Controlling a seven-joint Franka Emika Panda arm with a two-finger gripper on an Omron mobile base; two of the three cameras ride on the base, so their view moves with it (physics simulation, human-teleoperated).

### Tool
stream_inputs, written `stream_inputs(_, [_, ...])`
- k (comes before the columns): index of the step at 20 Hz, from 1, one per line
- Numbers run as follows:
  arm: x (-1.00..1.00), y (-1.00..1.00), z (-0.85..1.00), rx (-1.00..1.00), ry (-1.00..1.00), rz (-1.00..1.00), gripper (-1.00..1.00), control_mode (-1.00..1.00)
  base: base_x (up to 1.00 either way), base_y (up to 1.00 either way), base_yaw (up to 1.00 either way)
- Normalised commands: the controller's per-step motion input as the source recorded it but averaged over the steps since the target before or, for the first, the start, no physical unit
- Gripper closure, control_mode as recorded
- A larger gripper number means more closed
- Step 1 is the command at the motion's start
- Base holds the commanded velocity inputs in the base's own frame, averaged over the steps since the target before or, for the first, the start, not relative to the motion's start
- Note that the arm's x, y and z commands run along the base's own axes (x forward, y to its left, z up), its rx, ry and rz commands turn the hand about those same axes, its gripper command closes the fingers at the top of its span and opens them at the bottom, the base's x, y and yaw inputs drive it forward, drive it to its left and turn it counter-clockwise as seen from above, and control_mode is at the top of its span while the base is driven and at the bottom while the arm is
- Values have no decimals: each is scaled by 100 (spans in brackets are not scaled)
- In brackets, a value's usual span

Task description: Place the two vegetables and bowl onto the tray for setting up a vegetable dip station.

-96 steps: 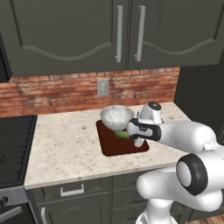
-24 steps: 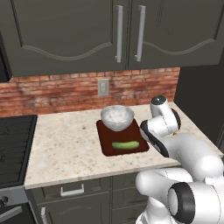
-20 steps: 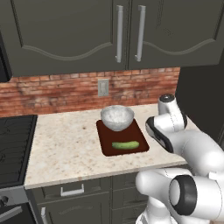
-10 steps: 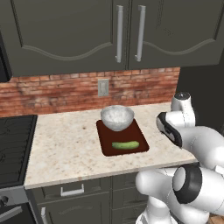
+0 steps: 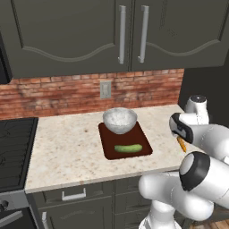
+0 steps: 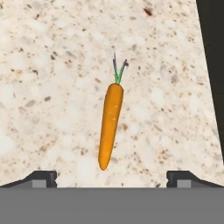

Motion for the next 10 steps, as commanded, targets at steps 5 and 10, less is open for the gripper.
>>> stream_inputs(5, [12,-14,-31,6,0,0,-100,-100,0,0,0])
stream_inputs(10, [25,-1,-30,3,0,0,-100,-100,0,0,0])
